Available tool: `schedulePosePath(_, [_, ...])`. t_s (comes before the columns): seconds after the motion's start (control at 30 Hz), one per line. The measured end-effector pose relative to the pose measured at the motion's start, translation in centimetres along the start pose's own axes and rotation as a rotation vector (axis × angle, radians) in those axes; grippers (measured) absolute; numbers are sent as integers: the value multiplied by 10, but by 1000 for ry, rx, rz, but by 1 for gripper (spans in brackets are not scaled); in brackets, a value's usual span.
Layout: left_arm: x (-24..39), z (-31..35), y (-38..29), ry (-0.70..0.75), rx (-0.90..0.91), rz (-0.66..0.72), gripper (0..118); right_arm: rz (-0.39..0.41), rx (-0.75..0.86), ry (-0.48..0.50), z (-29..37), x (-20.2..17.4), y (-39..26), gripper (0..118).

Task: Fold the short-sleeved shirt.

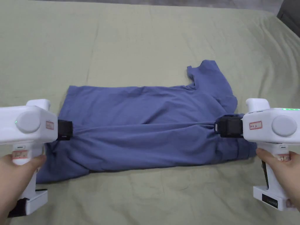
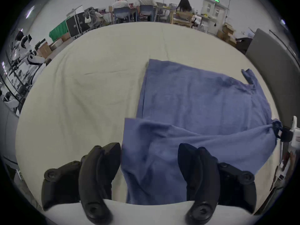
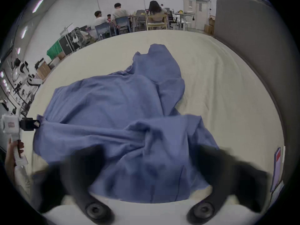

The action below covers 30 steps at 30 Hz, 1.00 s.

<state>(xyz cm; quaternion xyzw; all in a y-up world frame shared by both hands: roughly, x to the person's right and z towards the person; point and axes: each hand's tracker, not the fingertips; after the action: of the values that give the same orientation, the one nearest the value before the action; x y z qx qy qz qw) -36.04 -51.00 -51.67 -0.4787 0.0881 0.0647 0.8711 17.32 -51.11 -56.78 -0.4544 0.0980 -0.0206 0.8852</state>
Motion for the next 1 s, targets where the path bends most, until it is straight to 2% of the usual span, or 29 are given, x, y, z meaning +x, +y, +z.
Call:
schedulePosePath(0.03, [-8, 8, -5, 5, 45, -1, 81, -4, 88, 14, 19, 1, -2, 118])
schedulePosePath(0.13, [-14, 62, -36, 27, 170, -28, 81, -21, 102, 51, 72, -5, -23, 118])
schedulePosePath(0.23, [-12, 129, -77, -73, 263, -32, 81, -7, 191, 88, 135, -14, -55, 118])
schedulePosePath(0.3, [-15, 169, -111, -145, 317, -35, 81, 36, 274, 51, 153, -13, -84, 117])
schedulePosePath(0.33, [-12, 187, -129, -123, 345, -38, 79, 69, 315, 4, 169, -20, -99, 112])
schedulePosePath(0.37, [-8, 202, -144, -95, 367, -39, 61, 89, 345, -32, 183, -25, -112, 91])
schedulePosePath(0.4, [-1, 219, -161, -49, 396, -22, 26, 138, 369, -14, 204, -41, -124, 54])
schedulePosePath(0.43, [7, 233, -176, -32, 422, -16, 2, 156, 389, 3, 215, -47, -138, 21])
schedulePosePath(0.47, [12, 241, -187, -9, 438, 4, 0, 152, 396, -7, 223, -52, -151, 6])
schedulePosePath(0.5, [17, 247, -197, 18, 454, 42, 0, 115, 401, -27, 225, -55, -161, 6])
schedulePosePath(0.53, [20, 251, -201, -19, 426, 29, 0, 104, 410, -27, 229, -55, -171, 3])
schedulePosePath(0.57, [28, 246, -201, -81, 369, -3, 0, 85, 380, 23, 231, -54, -176, 3])
schedulePosePath(0.6, [36, 245, -201, -57, 347, -35, 0, 79, 341, 61, 231, -55, -179, 3])
schedulePosePath(0.7, [46, 234, -197, 18, 350, -138, 0, 68, 334, 57, 231, -59, -181, 3])
schedulePosePath(0.83, [39, 200, -171, -59, 323, -54, 0, 50, 335, 89, 235, -59, -180, 3])
schedulePosePath(0.87, [35, 183, -162, -73, 301, -24, 26, 50, 334, 95, 235, -60, -179, 3])
schedulePosePath(0.9, [30, 163, -151, -90, 253, 15, 58, 50, 339, 93, 236, -60, -179, 3])
schedulePosePath(0.93, [20, 137, -143, -88, 197, 22, 78, 55, 337, 94, 236, -60, -178, 3])
schedulePosePath(1.0, [14, 99, -129, -55, 162, 29, 80, 71, 325, 84, 233, -61, -176, 3])
